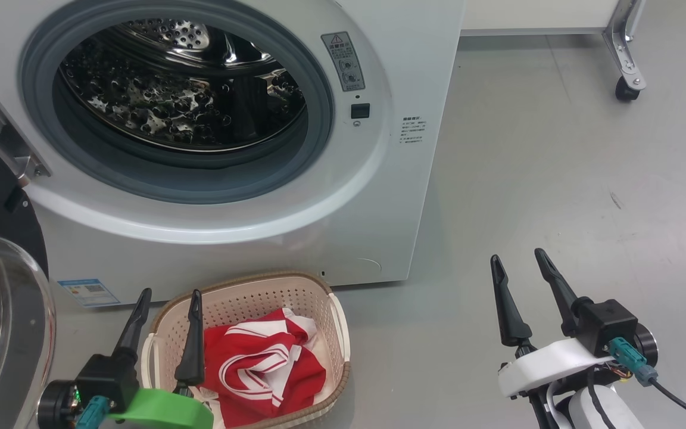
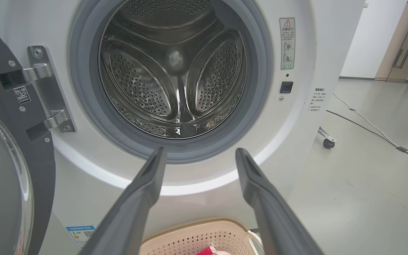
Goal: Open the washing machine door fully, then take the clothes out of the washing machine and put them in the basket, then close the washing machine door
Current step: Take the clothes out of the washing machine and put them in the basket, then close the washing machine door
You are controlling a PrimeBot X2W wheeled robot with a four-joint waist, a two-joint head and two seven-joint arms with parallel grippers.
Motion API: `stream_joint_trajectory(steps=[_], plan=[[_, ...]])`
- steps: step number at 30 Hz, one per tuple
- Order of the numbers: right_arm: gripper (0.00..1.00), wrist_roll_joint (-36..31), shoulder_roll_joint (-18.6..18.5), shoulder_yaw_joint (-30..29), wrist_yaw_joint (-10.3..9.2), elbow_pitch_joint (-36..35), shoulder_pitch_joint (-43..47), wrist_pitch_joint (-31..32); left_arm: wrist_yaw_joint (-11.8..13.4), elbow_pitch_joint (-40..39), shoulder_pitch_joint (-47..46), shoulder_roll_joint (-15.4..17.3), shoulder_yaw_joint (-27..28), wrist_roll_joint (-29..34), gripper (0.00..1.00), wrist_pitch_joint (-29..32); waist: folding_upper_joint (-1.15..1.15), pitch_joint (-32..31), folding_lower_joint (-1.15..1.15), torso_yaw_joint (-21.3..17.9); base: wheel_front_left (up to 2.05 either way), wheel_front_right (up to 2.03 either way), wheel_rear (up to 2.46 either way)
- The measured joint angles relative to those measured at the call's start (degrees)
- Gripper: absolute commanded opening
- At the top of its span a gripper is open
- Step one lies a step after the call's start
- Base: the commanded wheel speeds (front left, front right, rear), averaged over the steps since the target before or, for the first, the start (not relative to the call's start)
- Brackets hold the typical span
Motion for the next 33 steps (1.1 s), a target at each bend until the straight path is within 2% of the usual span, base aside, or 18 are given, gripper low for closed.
stream_joint_trajectory(steps=[14,33], plan=[[1.00,0.0,0.1,0.2,-0.92,-0.9,1.2,0.0,0.8,-5.2,3.4,0.5,0.0,0.0,1.00,1.4,0.00,-0.5,0.00,-0.3,0.00,0.00,0.00],[1.00,0.0,0.2,0.7,-1.01,-1.1,1.9,0.0,1.9,-10.6,5.4,0.9,-0.3,0.9,1.00,4.2,0.00,-0.6,0.00,-0.3,-0.09,0.09,0.00]])
